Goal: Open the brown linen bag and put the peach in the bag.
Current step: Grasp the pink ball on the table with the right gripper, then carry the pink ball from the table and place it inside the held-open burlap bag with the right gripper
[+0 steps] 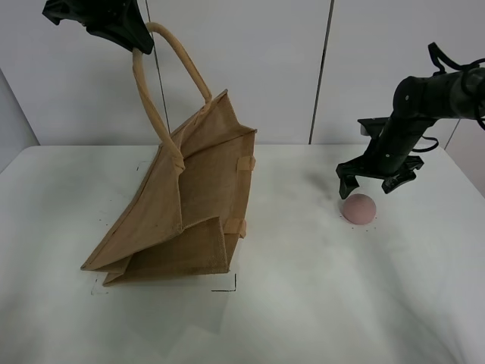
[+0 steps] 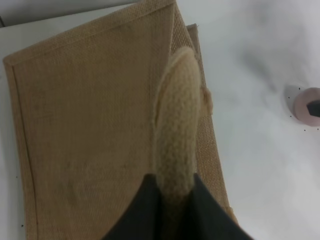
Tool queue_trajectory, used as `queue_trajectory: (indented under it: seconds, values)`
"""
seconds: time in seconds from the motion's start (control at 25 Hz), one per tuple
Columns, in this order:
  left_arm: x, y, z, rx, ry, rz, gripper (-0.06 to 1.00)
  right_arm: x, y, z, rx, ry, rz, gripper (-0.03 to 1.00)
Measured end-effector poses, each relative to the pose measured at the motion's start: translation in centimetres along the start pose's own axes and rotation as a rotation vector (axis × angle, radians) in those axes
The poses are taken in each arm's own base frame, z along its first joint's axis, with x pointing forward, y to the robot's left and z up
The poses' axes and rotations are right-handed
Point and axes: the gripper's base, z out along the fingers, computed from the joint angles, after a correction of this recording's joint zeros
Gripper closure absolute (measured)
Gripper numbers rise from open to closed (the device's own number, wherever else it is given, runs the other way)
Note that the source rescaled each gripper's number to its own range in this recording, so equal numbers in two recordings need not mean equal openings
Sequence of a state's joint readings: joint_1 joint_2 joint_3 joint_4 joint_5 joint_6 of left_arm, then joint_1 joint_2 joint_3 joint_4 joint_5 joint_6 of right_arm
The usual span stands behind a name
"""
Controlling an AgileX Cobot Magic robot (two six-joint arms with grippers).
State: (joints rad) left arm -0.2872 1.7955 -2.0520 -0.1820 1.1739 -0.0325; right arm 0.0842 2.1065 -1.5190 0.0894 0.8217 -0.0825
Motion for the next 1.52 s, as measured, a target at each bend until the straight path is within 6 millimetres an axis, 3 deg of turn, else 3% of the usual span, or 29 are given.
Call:
queue_trajectory:
  seconds: [0.28, 0.44, 0.52, 0.64, 0.68, 0.76, 0.92, 1.24, 1.4, 1.52]
  values:
    - [0.0, 0.0, 0.0, -0.002, 0.000, 0.006, 0.94, 0.6, -0.2, 3.7, -0.004, 0.076, 0.011, -0.03]
    - [0.0, 0.0, 0.0, -0.002, 0.000, 0.006, 0.94, 0.9, -0.2, 4.5, -0.005, 0.104, 0.013, 0.08]
    - [0.0, 0.0, 0.0, -0.002, 0.000, 0.006, 0.94, 0.9, -0.2, 4.5, -0.005, 0.106, 0.013, 0.25]
    - [0.0, 0.0, 0.0, -0.002, 0.000, 0.006, 0.94, 0.9, -0.2, 4.4, -0.005, 0.109, 0.013, 0.75]
    - [0.0, 0.0, 0.0, -0.002, 0.000, 0.007, 0.94, 0.9, -0.2, 4.3, -0.005, 0.108, 0.012, 0.88]
    - [0.0, 0.0, 0.0, -0.002, 0.000, 0.007, 0.94, 0.7, -0.2, 3.8, -0.005, 0.096, 0.010, 0.97]
    - [0.0, 0.0, 0.0, -0.002, 0.000, 0.007, 0.94, 0.3, 0.0, 1.5, -0.014, 0.060, -0.019, 0.97]
    - [0.0, 0.0, 0.0, -0.002, 0.000, 0.010, 0.94, -0.5, 3.0, -8.9, -0.261, -0.189, -0.172, 0.97]
    - [0.0, 0.0, 0.0, -0.002, 0.000, 0.011, 0.94, -0.2, 6.2, -11.9, -0.415, -0.300, -0.388, 0.97]
    - [0.0, 0.0, 0.0, -0.002, 0.000, 0.011, 0.94, 0.3, 9.6, -12.1, -0.496, -0.342, -0.604, 0.97]
